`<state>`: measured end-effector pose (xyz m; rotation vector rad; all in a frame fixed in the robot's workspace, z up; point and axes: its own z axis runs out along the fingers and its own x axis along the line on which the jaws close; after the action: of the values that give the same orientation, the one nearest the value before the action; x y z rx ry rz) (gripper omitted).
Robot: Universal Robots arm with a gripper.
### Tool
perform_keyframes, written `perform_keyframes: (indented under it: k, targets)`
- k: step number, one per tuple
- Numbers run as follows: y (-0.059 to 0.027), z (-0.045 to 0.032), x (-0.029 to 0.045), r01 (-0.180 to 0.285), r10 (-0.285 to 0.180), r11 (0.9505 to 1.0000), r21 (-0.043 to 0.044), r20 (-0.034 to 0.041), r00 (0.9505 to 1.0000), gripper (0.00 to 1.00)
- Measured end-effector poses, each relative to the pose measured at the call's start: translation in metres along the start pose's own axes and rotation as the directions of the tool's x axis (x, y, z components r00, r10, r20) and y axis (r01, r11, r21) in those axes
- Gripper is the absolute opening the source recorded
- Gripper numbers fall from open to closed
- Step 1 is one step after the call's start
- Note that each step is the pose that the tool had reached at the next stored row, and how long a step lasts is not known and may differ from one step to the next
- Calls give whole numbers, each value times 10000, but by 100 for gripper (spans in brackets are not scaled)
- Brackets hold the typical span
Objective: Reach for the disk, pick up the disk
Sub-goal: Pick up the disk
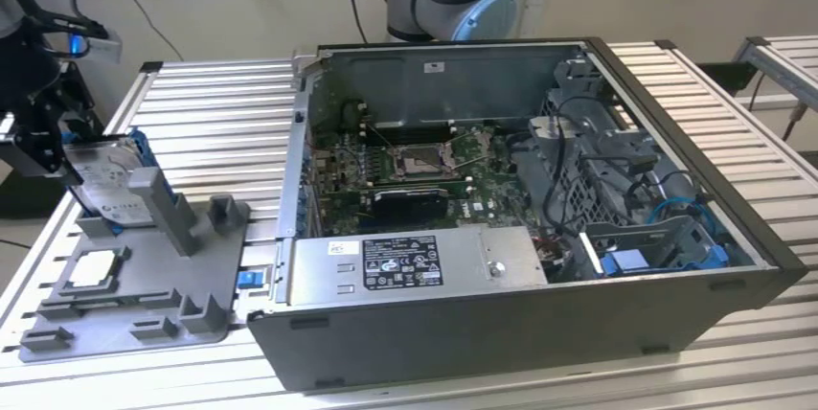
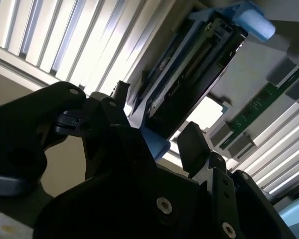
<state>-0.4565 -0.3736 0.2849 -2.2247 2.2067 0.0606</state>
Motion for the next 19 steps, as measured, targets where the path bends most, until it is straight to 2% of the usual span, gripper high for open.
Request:
perform_keyframes:
  k: [11,19]
  targets:
    - [-2,136,4,0,0,10000,0,12,10000,100]
    - [0,167,5,-4,4,10000,-1,78,10000,100]
